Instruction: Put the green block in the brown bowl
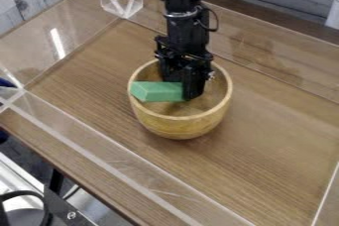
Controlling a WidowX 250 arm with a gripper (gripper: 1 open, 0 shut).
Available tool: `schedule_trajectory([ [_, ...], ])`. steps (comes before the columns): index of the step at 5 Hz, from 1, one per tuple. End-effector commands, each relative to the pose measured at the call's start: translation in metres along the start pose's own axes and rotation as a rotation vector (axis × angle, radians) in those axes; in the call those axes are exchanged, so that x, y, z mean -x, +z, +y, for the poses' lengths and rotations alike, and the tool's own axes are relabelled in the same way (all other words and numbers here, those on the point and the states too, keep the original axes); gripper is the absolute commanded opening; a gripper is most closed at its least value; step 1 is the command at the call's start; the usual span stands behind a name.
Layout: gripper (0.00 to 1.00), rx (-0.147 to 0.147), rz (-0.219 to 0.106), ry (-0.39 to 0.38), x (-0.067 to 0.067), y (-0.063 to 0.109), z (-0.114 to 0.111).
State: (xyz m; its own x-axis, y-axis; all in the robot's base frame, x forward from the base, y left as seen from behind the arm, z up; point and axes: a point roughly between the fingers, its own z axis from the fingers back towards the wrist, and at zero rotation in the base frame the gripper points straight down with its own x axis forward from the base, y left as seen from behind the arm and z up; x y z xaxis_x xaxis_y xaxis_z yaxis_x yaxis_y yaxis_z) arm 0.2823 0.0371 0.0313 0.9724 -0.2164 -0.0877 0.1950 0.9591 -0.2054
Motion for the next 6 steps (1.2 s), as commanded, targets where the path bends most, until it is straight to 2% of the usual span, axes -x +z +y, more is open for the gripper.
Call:
schedule_trajectory([
  [1, 0.00, 0.000, -0.006, -0.021, -0.006, -0.001, 0.002],
  [2, 0.00, 0.005, -0.005, -0.019, -0.011, 0.003, 0.002],
  [3, 1.00, -0.016, -0.039, -0.006, -0.010, 0.024, -0.003],
  [4, 1.00, -0.007, -0.042, -0.012, -0.010, 0.023, -0.003],
  [5, 1.00, -0.007, -0.063, -0.002, -0.011, 0.029, -0.002],
  [6, 1.00, 0.013, -0.101, 0.015, -0.008, 0.055, -0.014],
])
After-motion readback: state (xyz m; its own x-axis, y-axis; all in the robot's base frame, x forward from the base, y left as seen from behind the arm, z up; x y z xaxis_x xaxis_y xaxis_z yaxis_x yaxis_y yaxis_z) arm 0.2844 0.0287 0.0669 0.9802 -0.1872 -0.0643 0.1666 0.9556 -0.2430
